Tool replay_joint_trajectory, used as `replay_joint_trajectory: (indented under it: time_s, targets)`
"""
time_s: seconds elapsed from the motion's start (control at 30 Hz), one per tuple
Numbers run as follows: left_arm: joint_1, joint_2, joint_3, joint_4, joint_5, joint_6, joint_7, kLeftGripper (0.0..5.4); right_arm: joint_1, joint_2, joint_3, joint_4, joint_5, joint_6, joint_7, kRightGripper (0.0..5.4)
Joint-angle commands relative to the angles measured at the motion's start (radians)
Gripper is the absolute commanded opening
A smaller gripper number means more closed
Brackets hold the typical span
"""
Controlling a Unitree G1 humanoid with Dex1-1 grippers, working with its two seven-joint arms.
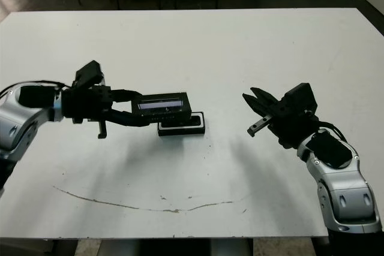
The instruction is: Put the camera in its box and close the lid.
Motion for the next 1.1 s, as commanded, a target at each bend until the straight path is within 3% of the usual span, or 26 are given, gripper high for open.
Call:
replay_joint_trajectory:
  time_s: [0.03,0.23,0.47,1.1]
  targets:
    - [-0.022,-0.008,-0.02,0.056,0.032,-0.014,-0.026,0.73,0.012,-0.018,0.0,-0.004,-0.006,0.023,-0.002,0.0]
    - [-0.019,-0.047,0.001,0.109,0.079,-0.104,0.024,0.73,0.0,-0.028,0.014,0.008,-0.018,0.035,0.002,0.0]
    - [0.001,-0.1,0.041,0.164,0.075,-0.171,0.074,0.73,-0.006,-0.024,0.017,0.035,-0.018,0.02,0.012,0.0]
    - [-0.033,-0.168,-0.002,0.308,0.144,-0.213,0.057,0.73,-0.004,-0.031,0.013,0.05,-0.012,0.012,0.032,0.0]
